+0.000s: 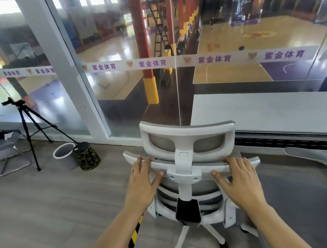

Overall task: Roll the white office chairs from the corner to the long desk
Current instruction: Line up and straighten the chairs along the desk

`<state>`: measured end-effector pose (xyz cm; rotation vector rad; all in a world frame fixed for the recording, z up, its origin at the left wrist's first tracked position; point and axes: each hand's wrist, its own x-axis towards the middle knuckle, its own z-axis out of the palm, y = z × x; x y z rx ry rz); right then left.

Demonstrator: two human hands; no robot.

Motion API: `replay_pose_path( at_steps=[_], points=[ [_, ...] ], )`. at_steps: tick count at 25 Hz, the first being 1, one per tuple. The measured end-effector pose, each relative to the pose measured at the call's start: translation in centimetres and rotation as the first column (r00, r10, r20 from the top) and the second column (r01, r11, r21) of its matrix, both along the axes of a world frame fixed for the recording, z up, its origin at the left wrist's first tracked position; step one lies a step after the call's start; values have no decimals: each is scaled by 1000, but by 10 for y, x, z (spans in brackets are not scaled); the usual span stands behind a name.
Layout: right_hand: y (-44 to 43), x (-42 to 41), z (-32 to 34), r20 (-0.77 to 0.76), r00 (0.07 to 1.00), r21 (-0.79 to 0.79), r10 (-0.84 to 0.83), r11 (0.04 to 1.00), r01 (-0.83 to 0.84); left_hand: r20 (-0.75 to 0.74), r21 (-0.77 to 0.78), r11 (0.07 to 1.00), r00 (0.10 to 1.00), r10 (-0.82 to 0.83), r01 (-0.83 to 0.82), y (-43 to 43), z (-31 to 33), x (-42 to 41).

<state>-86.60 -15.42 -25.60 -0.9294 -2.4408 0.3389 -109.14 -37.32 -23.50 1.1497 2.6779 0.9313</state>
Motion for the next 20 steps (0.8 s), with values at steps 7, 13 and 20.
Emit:
replay_pose_path(
  at_steps=[7,13,20],
  points=[
    [30,-38,2,58,997,-8,-57,998,58,-130,153,987,991,-22,42,47,-3,-60],
    [58,-58,6,88,990,-63,-113,991,119,-7,182,983,1000,-26,26,76,2,-83],
    [55,-82,9,69,982,-208,-178,960,189,21,207,977,999,-44,39,87,3,-104]
  ],
)
